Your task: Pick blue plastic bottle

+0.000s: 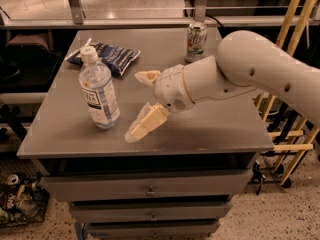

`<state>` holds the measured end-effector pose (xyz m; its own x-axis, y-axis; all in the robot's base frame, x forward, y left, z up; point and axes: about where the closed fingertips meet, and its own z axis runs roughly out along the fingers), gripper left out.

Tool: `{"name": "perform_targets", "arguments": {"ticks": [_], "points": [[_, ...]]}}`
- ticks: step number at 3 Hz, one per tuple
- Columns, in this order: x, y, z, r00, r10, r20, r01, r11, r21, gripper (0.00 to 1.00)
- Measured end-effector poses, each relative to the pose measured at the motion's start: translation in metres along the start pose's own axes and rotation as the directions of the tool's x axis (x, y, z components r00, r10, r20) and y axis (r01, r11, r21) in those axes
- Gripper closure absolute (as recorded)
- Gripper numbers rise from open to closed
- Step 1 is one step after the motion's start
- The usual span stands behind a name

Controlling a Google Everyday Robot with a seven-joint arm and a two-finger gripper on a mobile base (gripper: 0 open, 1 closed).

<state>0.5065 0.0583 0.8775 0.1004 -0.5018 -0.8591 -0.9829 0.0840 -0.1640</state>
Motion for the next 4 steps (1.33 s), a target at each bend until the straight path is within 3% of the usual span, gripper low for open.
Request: {"name": "perform_targets", "arguments": {"ticks": [2, 3, 4], "points": [[-0.008, -0.010, 0.035, 0.991, 0.019, 0.135, -0.025, 0.9989, 0.040, 0.00], [-0.022, -0.010, 0.048, 0.985, 0.022, 0.171, -0.028, 0.9992, 0.030, 0.00], [-0.041, -0.002, 0.061, 0.981, 0.031, 0.190, -0.029, 0.9995, -0.013, 0.00]]}}
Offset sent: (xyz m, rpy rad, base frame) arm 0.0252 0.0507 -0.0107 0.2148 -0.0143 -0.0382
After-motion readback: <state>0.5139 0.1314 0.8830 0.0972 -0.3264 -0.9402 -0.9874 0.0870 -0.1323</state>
